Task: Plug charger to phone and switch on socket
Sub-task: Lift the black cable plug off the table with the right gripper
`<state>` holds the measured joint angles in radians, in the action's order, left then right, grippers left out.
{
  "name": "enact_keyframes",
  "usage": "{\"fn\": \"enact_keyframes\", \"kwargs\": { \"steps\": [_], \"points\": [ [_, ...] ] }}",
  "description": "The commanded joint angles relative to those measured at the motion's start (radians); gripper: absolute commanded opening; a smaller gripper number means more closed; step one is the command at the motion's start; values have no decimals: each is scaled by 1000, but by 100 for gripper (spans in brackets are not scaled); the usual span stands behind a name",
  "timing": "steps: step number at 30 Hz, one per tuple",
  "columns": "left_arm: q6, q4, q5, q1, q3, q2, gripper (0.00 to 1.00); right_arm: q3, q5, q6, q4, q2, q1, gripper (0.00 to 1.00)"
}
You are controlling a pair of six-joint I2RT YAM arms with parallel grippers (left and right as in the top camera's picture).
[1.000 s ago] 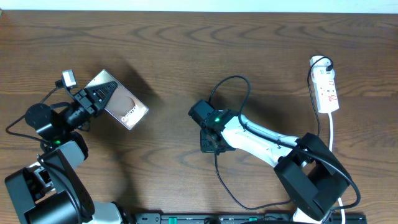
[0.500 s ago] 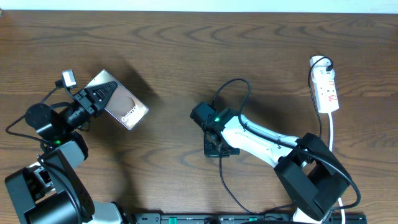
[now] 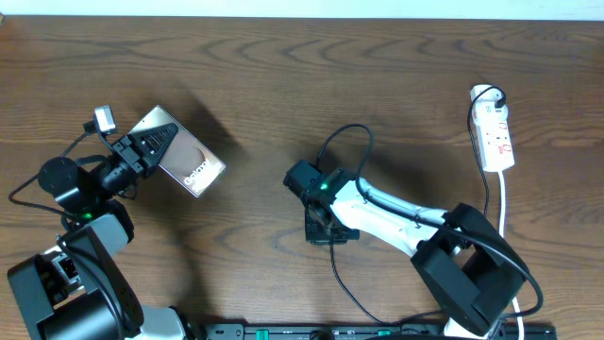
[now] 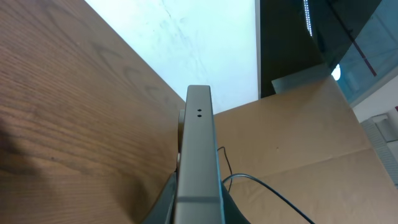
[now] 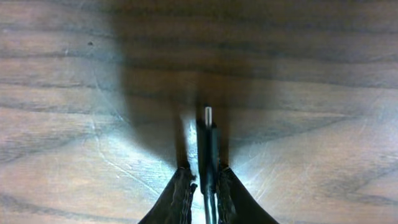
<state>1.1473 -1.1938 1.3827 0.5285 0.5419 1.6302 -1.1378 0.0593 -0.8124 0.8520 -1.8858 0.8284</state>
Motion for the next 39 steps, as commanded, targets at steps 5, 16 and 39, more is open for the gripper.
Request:
{"fn": "enact_keyframes", "kwargs": {
  "steps": [5, 16, 39],
  "points": [
    [-14, -12, 19, 5, 4, -13, 7, 3, -2, -21, -24, -24, -8, 13],
    [-14, -12, 19, 5, 4, -13, 7, 3, -8, -21, -42, -24, -44, 15],
    [-14, -12, 19, 5, 4, -13, 7, 3, -16, -17, -48, -24, -44, 1]
  ]
}}
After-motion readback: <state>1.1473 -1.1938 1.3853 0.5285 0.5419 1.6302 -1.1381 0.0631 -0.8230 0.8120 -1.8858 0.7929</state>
